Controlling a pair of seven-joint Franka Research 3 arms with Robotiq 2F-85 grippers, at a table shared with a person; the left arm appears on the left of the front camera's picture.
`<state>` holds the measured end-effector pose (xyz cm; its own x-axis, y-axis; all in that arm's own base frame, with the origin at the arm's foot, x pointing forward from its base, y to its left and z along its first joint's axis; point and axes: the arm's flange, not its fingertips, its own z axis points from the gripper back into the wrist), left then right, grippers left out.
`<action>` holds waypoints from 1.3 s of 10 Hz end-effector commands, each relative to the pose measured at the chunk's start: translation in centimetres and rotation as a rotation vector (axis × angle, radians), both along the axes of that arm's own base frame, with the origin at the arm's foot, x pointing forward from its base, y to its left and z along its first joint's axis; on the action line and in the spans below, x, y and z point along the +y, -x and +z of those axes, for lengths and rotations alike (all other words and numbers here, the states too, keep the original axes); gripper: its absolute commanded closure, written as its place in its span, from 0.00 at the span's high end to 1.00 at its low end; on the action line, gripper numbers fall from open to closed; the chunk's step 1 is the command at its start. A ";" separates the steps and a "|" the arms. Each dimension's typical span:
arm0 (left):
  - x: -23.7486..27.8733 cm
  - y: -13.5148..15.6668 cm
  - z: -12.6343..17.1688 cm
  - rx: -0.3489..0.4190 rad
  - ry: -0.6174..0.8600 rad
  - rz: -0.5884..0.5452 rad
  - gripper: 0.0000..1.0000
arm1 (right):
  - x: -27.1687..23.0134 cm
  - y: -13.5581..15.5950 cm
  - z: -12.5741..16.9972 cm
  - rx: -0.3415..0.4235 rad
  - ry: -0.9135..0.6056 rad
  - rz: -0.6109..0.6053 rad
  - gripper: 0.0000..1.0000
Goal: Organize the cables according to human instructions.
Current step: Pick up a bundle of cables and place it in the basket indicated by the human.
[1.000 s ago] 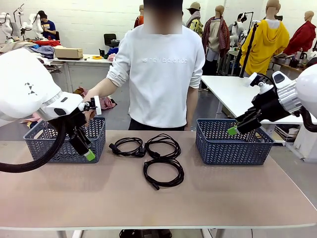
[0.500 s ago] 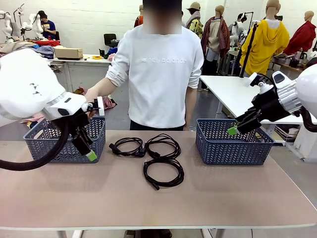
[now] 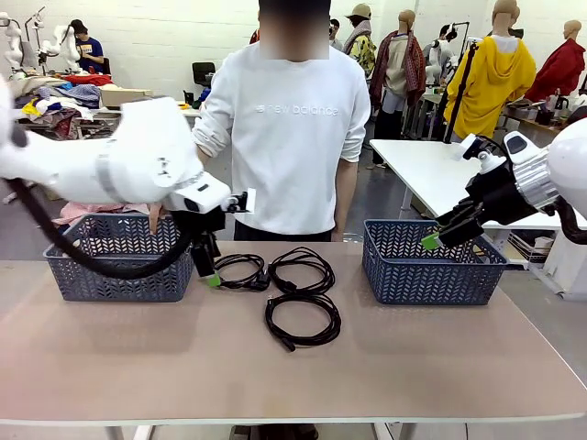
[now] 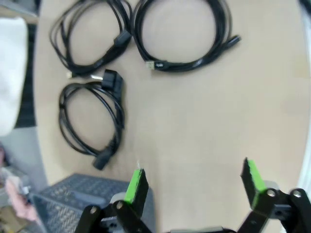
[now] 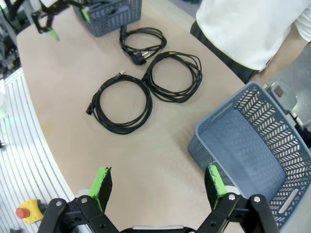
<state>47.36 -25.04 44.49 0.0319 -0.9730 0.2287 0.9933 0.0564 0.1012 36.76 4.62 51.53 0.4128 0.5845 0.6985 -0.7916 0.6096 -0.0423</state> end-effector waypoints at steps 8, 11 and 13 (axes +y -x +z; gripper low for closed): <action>-2.0 -6.3 -3.0 -0.022 -0.096 -0.061 1.00 | -0.1 -0.2 -0.1 -0.007 -0.016 0.016 1.00; -2.0 -6.3 -3.0 -0.022 -0.096 -0.061 1.00 | -0.1 -0.2 -0.1 -0.007 -0.016 0.016 1.00; -2.4 -6.3 -3.1 -0.023 -0.101 -0.069 1.00 | -0.1 -0.2 -0.1 -0.007 -0.016 0.016 1.00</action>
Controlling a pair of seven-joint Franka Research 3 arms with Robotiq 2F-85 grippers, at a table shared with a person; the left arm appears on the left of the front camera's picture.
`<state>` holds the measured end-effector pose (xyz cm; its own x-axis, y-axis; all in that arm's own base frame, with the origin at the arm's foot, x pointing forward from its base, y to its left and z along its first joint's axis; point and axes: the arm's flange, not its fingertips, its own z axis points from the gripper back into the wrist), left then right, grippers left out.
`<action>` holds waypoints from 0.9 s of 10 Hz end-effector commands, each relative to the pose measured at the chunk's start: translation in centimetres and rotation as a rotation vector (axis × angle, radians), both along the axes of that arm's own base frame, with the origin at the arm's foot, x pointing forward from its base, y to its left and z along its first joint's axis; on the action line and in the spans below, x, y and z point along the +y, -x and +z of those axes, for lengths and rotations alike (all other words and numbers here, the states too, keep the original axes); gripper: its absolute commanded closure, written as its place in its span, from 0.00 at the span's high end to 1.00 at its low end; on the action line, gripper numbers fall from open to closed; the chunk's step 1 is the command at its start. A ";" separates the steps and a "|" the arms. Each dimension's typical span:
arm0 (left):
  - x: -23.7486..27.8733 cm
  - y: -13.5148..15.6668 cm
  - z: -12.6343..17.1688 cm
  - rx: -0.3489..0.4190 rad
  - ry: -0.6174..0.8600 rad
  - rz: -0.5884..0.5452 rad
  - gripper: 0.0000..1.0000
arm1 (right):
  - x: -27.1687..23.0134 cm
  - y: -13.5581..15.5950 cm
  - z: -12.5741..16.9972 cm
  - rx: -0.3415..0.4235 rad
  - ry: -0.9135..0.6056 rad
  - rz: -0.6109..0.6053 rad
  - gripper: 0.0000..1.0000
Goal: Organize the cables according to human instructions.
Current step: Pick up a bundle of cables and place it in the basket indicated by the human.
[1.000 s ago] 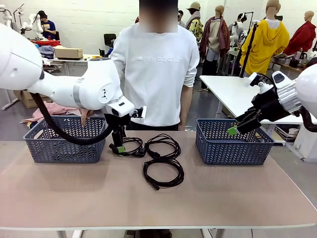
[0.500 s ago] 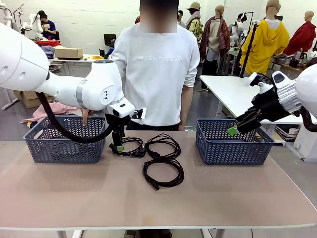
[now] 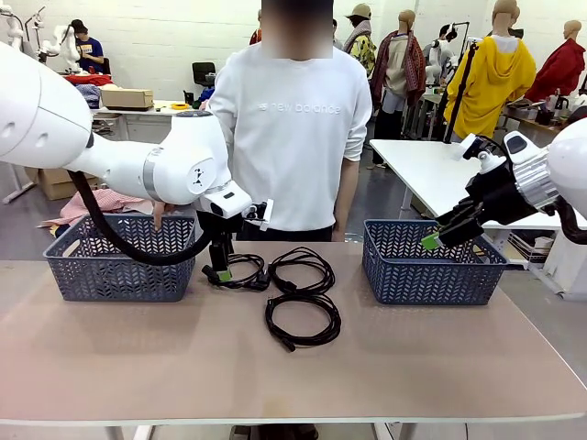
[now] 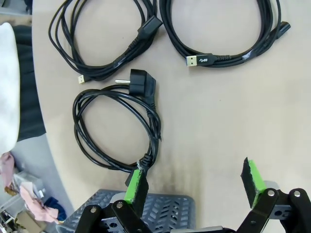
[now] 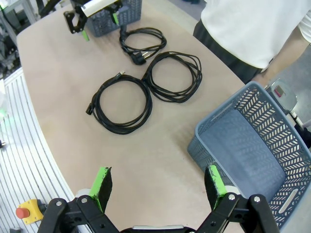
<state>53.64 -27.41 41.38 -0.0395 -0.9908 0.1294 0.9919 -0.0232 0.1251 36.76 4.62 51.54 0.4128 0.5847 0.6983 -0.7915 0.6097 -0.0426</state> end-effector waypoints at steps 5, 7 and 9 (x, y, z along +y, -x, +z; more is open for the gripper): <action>-0.7 -4.0 -3.3 -0.025 -0.087 -0.026 1.00 | -0.1 -0.2 -0.1 -0.007 -0.017 0.017 1.00; -1.3 -5.4 -4.7 0.003 -0.118 -0.045 1.00 | -0.1 -0.2 -0.1 -0.007 -0.017 0.017 1.00; -1.7 -6.4 -6.0 0.003 -0.149 -0.045 1.00 | -0.1 -0.2 -0.1 -0.007 -0.017 0.017 1.00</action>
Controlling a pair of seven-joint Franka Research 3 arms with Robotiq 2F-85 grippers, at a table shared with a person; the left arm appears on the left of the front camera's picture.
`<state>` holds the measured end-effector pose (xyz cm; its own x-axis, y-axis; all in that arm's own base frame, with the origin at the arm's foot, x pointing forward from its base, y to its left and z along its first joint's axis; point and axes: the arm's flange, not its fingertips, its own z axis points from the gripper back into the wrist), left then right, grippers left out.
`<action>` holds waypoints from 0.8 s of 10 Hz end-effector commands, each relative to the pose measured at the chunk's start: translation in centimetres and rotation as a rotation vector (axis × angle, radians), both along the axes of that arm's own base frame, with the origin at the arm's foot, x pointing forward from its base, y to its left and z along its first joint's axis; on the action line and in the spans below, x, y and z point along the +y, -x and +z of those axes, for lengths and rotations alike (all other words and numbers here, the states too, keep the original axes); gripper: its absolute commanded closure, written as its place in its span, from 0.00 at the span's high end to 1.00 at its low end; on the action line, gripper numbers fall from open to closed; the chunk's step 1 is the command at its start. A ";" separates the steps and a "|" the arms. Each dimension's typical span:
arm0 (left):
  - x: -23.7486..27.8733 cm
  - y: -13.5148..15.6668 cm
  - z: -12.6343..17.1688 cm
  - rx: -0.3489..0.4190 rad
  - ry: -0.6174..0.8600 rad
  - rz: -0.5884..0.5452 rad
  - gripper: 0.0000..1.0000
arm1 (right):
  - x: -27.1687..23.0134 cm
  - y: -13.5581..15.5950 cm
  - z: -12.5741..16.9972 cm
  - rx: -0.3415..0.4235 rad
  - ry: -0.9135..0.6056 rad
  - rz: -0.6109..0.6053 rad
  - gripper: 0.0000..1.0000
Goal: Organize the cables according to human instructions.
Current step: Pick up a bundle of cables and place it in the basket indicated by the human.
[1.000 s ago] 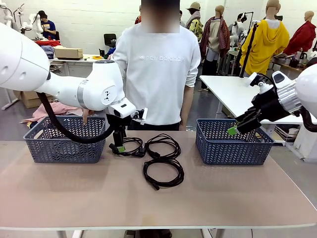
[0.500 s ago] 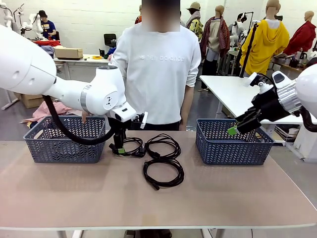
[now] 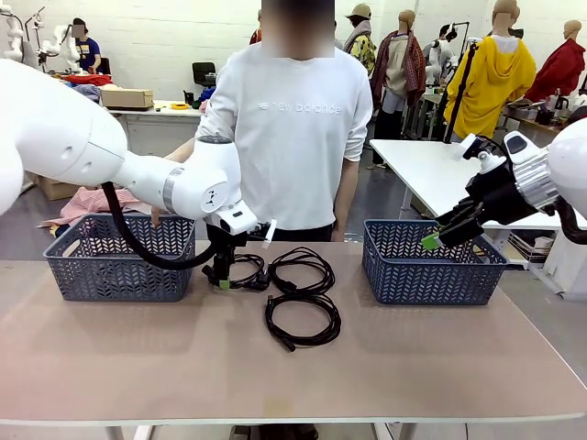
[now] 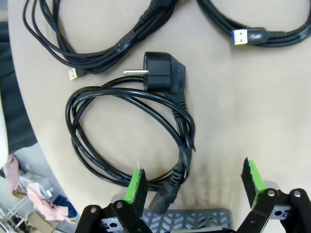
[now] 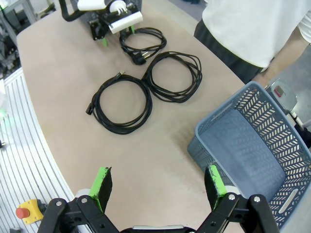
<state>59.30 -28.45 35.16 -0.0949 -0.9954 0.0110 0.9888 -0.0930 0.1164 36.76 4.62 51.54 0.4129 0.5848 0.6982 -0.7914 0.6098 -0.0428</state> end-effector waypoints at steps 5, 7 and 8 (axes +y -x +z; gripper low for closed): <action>-0.4 -1.4 -1.9 0.033 -0.036 0.026 1.00 | -0.1 -0.2 -0.1 -0.007 -0.017 0.017 1.00; -0.2 -1.4 -2.2 0.036 -0.037 0.022 1.00 | -0.1 -0.2 -0.1 -0.007 -0.017 0.017 1.00; 0.0 -1.3 -2.6 0.043 -0.037 0.020 1.00 | -0.1 -0.2 -0.1 -0.007 -0.017 0.017 1.00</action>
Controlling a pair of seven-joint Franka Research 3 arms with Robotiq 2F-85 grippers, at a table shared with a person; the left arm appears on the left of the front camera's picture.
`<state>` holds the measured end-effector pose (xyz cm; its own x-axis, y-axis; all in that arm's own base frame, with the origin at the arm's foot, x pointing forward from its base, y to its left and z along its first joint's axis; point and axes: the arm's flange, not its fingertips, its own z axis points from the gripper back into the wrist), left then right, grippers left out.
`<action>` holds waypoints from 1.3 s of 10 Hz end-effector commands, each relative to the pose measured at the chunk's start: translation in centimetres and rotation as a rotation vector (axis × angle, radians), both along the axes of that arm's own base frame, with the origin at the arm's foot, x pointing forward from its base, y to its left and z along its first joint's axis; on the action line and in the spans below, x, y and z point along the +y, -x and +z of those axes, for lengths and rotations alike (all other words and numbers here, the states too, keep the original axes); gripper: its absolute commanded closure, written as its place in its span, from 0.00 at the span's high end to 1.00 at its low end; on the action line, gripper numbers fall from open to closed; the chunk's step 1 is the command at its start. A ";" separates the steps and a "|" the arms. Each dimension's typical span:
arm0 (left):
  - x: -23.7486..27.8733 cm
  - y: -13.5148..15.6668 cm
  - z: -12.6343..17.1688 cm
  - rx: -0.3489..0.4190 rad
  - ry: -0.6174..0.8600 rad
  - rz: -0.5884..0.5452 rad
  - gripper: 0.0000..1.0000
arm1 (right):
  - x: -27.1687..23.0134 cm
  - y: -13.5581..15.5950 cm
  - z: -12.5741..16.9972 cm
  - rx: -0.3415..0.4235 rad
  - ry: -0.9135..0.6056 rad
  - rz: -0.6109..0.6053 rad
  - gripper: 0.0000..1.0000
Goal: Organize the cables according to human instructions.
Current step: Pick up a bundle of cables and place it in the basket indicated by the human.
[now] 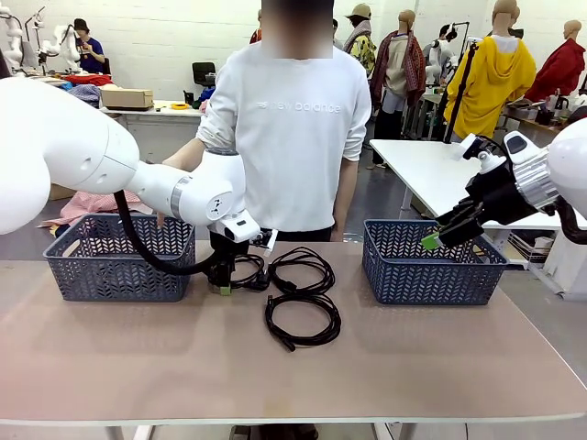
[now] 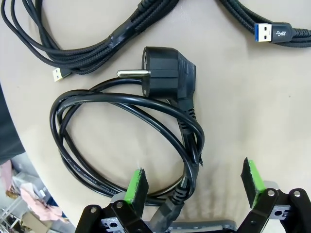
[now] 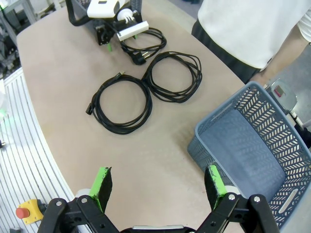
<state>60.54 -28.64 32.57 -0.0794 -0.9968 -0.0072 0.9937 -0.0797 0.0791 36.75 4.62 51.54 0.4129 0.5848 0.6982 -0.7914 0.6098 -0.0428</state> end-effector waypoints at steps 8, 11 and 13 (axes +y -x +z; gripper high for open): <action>0.4 0.0 -0.2 0.029 0.006 -0.006 0.42 | -0.1 -0.2 -0.1 -0.007 -0.017 0.017 1.00; 0.7 0.1 0.2 0.030 0.015 -0.001 0.09 | -0.1 -0.2 -0.1 -0.007 -0.017 0.017 1.00; 0.7 0.3 0.6 0.029 0.018 -0.005 0.00 | -0.1 -0.2 -0.1 -0.007 -0.017 0.017 1.00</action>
